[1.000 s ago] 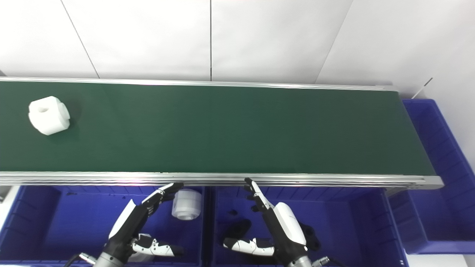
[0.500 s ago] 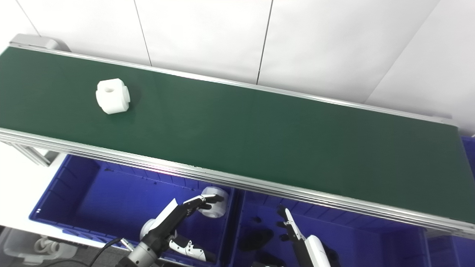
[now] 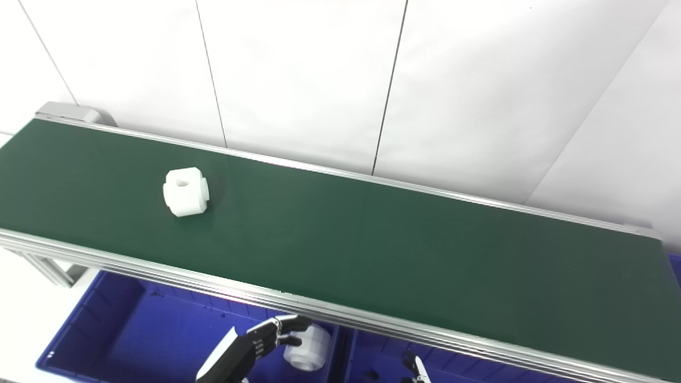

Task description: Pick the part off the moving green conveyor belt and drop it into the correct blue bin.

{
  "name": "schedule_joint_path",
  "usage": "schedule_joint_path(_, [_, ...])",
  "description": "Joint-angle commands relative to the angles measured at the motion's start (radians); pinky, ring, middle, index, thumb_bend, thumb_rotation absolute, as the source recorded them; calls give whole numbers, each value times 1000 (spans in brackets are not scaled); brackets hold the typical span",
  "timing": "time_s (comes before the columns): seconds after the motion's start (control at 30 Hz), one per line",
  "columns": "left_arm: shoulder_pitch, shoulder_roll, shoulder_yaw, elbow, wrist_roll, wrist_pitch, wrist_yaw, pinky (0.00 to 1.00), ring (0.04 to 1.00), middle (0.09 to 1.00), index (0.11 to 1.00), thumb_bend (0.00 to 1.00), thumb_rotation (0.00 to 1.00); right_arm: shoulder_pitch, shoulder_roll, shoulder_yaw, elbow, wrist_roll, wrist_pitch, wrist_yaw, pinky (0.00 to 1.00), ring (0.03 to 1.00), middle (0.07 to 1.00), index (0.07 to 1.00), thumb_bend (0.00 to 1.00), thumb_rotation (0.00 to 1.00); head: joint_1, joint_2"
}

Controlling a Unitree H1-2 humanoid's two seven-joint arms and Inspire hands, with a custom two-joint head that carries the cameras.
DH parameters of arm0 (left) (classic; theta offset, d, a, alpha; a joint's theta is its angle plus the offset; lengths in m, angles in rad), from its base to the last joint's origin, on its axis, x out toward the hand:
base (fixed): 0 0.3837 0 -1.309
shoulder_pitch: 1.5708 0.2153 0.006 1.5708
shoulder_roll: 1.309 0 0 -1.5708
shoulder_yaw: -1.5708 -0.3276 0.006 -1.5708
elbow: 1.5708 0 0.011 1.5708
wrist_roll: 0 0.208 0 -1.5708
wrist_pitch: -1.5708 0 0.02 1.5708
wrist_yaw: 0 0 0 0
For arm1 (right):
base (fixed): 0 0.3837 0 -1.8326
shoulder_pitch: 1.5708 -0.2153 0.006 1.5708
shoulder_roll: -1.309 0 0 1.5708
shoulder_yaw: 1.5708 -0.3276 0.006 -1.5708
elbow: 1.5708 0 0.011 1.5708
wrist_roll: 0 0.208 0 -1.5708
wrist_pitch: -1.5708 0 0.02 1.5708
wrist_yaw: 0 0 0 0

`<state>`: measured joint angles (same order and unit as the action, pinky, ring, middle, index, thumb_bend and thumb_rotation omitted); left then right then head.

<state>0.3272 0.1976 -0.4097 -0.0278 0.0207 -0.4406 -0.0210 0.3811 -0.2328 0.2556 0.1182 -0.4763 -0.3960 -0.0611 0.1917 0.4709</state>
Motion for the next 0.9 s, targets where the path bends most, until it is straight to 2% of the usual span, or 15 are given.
schedule_joint_path(0.0, [-15,20,28,-95,3,-29,-19,729,813,855,783,934,207,-10,7,-4,-4,1,-57,-32,637,831,929,1000,816,499,1,-12])
schedule_joint_path(0.07, [-26,30,54,-148,39,-29,-12,730,810,855,785,939,224,-15,11,-3,6,-2,-60,-39,640,825,922,1000,817,501,1,-23])
schedule_joint_path(0.2, [-77,59,112,-235,-14,-29,-60,739,826,863,794,939,198,-22,17,-4,11,1,-43,-36,635,817,916,1000,826,506,6,-37])
schedule_joint_path(0.27, [-105,69,144,-258,1,-20,-71,739,830,866,800,935,200,-30,19,-4,26,1,-47,-38,633,816,917,1000,829,507,7,-49])
schedule_joint_path(0.43, [-189,103,240,-328,50,92,-95,759,868,895,845,923,245,-48,20,0,60,-10,-63,-55,632,807,901,1000,828,510,7,-65])
schedule_joint_path(0.6, [-282,121,306,-324,131,154,-114,794,883,911,877,899,302,-58,25,3,75,-7,-66,-66,616,804,911,1000,835,515,6,-68])
schedule_joint_path(0.73, [-369,130,343,-295,191,231,-124,846,914,940,915,812,272,-65,24,5,82,5,-69,-71,638,808,886,1000,833,515,3,-68])
schedule_joint_path(0.87, [-448,136,354,-263,281,327,-137,867,935,963,932,784,213,-70,19,14,85,10,-72,-84,628,805,886,1000,830,509,1,-69])
